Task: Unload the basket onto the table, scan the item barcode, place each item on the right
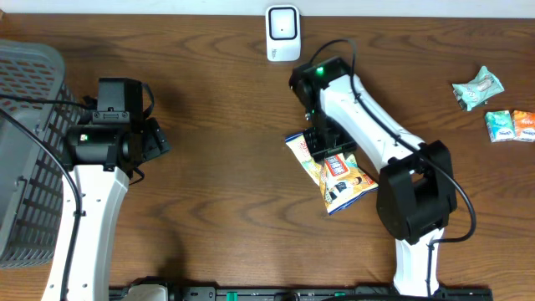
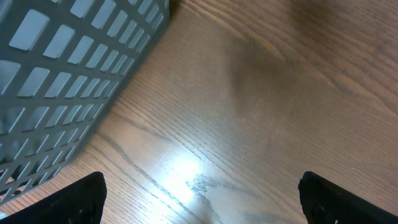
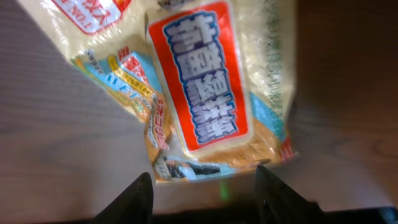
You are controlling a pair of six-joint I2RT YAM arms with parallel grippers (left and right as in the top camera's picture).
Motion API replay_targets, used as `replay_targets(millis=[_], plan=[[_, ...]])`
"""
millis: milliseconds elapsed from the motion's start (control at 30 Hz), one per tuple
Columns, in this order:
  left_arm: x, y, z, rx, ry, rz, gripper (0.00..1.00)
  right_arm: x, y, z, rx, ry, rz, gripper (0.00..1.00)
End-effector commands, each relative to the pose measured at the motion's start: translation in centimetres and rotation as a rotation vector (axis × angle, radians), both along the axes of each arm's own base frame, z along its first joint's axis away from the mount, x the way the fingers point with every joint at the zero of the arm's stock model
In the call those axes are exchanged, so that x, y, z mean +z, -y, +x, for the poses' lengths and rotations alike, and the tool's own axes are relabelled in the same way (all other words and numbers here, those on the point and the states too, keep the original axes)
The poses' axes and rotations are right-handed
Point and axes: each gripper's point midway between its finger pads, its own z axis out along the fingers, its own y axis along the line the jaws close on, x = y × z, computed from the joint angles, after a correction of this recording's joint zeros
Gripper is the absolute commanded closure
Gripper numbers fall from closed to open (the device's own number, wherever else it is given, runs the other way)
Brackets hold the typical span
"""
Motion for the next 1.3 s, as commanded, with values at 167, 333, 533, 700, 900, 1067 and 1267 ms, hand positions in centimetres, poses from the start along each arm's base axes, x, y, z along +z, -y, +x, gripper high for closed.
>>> replay_targets(millis=[167,333,533,700,900,1067,1267], plan=[[0.1,-0.4,-0.1,0.004,-0.004,0.022,0.02,-6.6,2.3,-3.4,0.004,-0.065,-0.067,0.46],[0.1,-0.4,-0.1,0.004,-0.004,0.022,0.02,-8.1,1.5,-3.5,-0.015,-0.055,-0.011,0.49],[0.1,-0.4,-0.1,0.004,-0.004,0.022,0.02,-5.1,0.3,-1.2,-0.015,-0.009,0.014,0.43],[0.1,-0.4,-0.1,0.004,-0.004,0.022,0.02,-0.4,-1.2,0.8,0.004,0.045,0.03,0.21],[0.1,-0.4,-0.1,0.004,-0.004,0.022,0.02,-0.3,-3.6,0.6,0.058,0.09,0.035,0.01],[0.1,-0.4,-0.1,0.004,-0.004,0.022,0.02,-0.9,-3.3,1.4,0.058,0.268,-0.156,0.01],[0.1,-0.4,-0.1,0.004,-0.004,0.022,0.02,-2.6,-3.3,1.8,0.06,0.446,-0.284,0.01]])
